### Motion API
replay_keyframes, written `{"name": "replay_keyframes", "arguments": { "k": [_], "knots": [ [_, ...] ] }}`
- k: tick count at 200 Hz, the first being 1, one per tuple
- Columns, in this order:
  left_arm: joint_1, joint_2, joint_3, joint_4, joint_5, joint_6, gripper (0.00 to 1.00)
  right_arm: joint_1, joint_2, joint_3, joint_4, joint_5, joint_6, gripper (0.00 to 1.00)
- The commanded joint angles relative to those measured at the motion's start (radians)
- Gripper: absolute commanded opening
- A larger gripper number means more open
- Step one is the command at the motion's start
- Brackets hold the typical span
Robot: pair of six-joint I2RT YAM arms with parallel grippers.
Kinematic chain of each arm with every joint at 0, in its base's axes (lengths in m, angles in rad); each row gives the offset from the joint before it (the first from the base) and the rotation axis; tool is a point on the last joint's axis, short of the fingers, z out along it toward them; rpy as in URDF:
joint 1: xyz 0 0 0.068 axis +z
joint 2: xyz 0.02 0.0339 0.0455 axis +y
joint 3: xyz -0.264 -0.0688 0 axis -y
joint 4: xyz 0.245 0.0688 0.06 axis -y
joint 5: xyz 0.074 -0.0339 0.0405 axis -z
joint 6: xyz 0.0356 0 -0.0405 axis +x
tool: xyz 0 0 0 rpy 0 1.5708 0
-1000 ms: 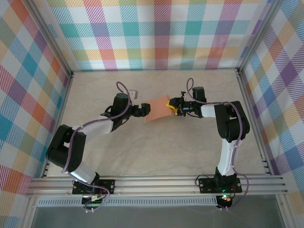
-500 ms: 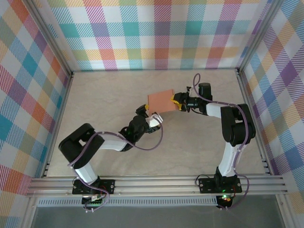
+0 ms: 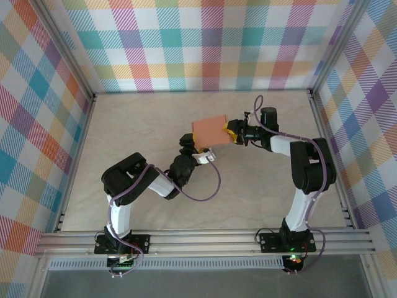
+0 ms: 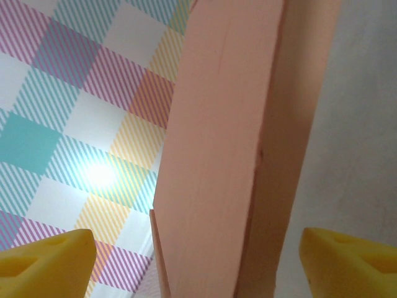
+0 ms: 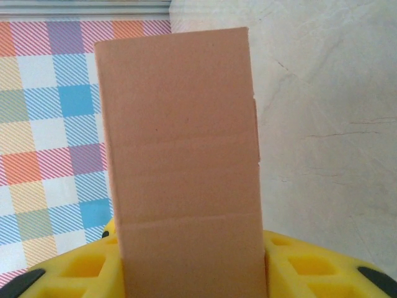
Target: Fold the paper box
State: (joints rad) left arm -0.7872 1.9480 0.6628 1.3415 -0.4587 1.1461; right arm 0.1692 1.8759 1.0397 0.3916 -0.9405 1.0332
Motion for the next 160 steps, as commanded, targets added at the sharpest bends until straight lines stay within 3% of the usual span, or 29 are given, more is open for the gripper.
{"name": "replay_keyframes", "arguments": {
  "k": [1,28,87,160],
  "knots": [
    [0.011,0.015,0.018,0.073,0.001,-0.005,0.82,-0.007,-0.028,-0.02,0.051,-0.037,0.013,0.44],
    [0.018,0.023,0.021,0.073,0.001,-0.003,0.73,-0.006,-0.029,-0.024,0.064,-0.041,0.024,0.44],
    [0.042,0.02,0.003,0.073,0.002,-0.025,0.73,-0.019,-0.052,-0.031,0.034,-0.031,-0.001,0.45],
    [0.043,0.023,0.001,0.071,0.021,-0.048,0.67,-0.019,-0.064,-0.038,0.047,-0.042,0.015,0.44]
  ]
}}
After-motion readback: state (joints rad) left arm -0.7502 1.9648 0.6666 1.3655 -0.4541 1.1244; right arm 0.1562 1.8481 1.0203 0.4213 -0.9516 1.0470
